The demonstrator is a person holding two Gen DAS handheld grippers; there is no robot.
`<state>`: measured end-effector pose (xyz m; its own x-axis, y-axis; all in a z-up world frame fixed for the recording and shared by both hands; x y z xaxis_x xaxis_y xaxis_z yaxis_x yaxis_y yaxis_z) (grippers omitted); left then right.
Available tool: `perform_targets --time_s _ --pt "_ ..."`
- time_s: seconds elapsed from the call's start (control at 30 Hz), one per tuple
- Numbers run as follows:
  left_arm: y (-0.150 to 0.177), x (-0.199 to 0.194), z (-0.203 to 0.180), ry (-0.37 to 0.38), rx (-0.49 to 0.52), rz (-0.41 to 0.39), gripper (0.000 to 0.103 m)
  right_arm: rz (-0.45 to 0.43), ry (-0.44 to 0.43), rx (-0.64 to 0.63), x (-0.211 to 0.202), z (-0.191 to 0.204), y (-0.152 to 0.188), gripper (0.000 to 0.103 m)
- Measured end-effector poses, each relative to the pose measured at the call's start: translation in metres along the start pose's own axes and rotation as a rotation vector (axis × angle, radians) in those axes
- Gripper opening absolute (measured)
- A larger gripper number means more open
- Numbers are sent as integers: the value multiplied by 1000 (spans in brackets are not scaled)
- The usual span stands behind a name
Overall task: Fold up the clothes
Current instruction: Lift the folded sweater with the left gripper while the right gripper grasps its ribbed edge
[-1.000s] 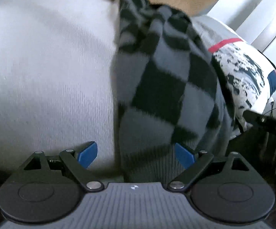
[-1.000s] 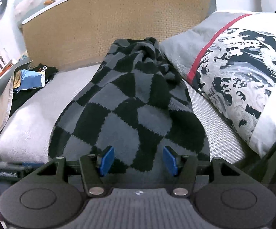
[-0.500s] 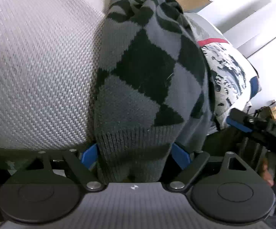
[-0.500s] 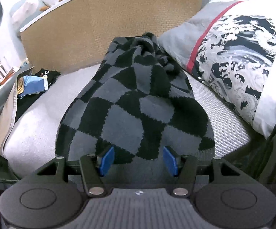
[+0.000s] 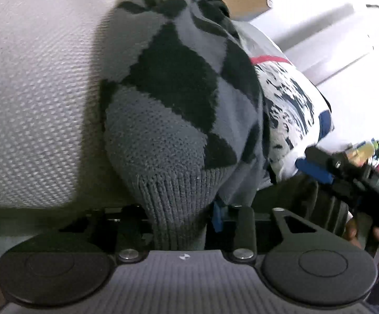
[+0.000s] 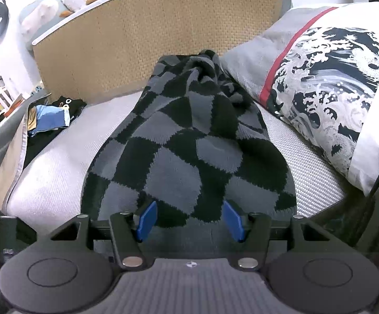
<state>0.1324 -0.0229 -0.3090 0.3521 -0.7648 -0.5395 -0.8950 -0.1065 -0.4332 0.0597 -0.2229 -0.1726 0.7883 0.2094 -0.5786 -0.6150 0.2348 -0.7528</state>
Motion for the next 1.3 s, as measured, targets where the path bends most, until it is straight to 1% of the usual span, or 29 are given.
perform_targets --time_s 0.03,0.07,0.13,0.17,0.27,0.37,0.5,0.6,0.63,0.7,0.73,0.83,0.93,0.97,1.07,1.1,1.17,1.2,1.23,1.3 --pt "0 1 0 20 -18 4 35 -21 -6 -2 -4 1 -1 61" --pt "0 2 2 28 -38 6 34 -24 -5 -9 -6 1 -2 61" --pt "-1 1 3 34 -69 7 30 -23 2 -25 -8 2 -4 61" --pt "-1 0 3 33 -81 6 29 -24 8 -28 -9 1 -4 61" --pt "-2 -11 -7 34 -78 -3 26 -18 14 -4 -10 -7 -5 61" --pt "-10 -27 -22 55 -67 -25 25 -24 -17 74 -11 -17 -4 61" --pt "-36 -41 -42 96 -48 -50 25 -4 -90 254 -7 -32 3 61" --pt "-57 -46 -54 122 -72 -51 25 -59 -131 314 -23 -27 5 61" --pt "-64 -46 -58 127 -77 -43 25 -77 -103 205 -31 -13 4 61" --pt "-74 -45 -66 138 -82 -26 25 -112 -33 -82 -45 20 5 63" --pt "-79 -44 -69 144 -90 -17 25 -129 -10 -204 -49 35 8 69" --pt "-89 -52 -68 162 -116 -10 25 -162 13 -482 -48 73 24 75" --pt "-97 -54 -73 174 -152 -6 25 -109 22 -595 -32 93 38 76" --pt "-99 -55 -75 172 -156 -3 25 -107 26 -616 -27 100 41 76" --pt "-108 -53 -87 171 -158 8 25 -147 53 -625 -18 119 43 76" --pt "-111 -51 -90 173 -166 12 25 -156 69 -650 -15 126 44 76" --pt "-118 -51 -96 184 -176 16 24 -217 121 -699 -12 141 46 76" --pt "-121 -50 -99 185 -170 17 24 -250 148 -723 -11 149 47 78" --pt "-123 -50 -102 184 -162 19 24 -272 168 -729 -9 153 48 83" --pt "-125 -51 -106 187 -154 24 24 -297 211 -716 -3 158 48 83"
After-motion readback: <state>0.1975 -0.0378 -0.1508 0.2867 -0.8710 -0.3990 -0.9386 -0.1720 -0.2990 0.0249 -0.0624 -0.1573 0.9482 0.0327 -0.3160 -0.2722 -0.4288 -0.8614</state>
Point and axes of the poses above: each gripper's, at about its wrist camera, not at the fingertips, and x roughly the way its jaws point, z to its left, y to its underside, the point moved 5 cm from there along x, roughly the way its jaws point, and after that the axes turned 6 degrees about -y, right-handed, at the moved point
